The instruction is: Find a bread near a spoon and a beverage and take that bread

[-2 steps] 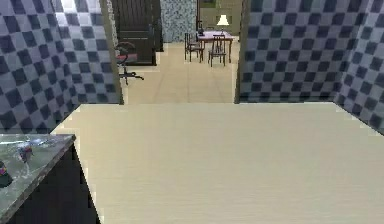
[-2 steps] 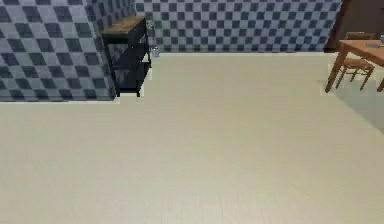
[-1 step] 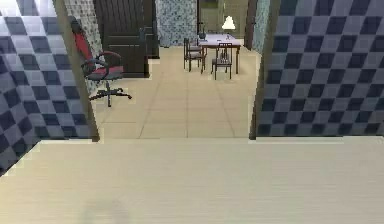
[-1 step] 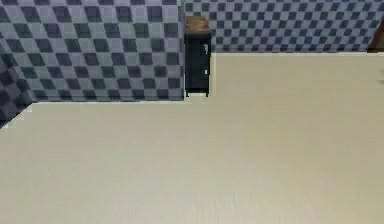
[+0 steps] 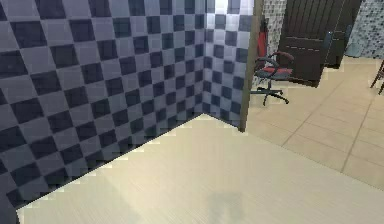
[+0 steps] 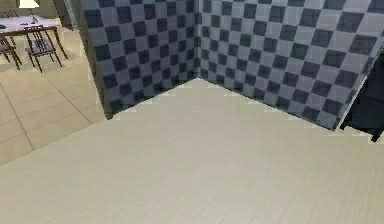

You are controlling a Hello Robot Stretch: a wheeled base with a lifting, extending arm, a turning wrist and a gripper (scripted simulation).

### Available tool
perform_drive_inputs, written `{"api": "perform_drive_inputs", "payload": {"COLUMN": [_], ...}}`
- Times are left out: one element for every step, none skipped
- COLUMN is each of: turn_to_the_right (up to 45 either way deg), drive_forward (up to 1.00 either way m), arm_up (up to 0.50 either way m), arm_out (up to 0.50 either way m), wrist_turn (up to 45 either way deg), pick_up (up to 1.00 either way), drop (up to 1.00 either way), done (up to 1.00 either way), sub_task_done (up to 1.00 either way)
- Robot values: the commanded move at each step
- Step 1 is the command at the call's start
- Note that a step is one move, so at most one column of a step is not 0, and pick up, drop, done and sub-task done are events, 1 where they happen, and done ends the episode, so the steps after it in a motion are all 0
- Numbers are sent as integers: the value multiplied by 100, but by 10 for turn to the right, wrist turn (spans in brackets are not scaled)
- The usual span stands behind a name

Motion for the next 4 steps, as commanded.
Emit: {"api": "perform_drive_inputs", "payload": {"turn_to_the_right": [0, -390, 0, -450], "drive_forward": [45, 0, 40, 0], "arm_up": [0, 0, 0, 0], "arm_out": [0, 0, 0, 0], "wrist_turn": [0, 0, 0, 0], "pick_up": [0, 0, 0, 0], "drop": [0, 0, 0, 0], "done": [0, 0, 0, 0], "sub_task_done": [0, 0, 0, 0]}}
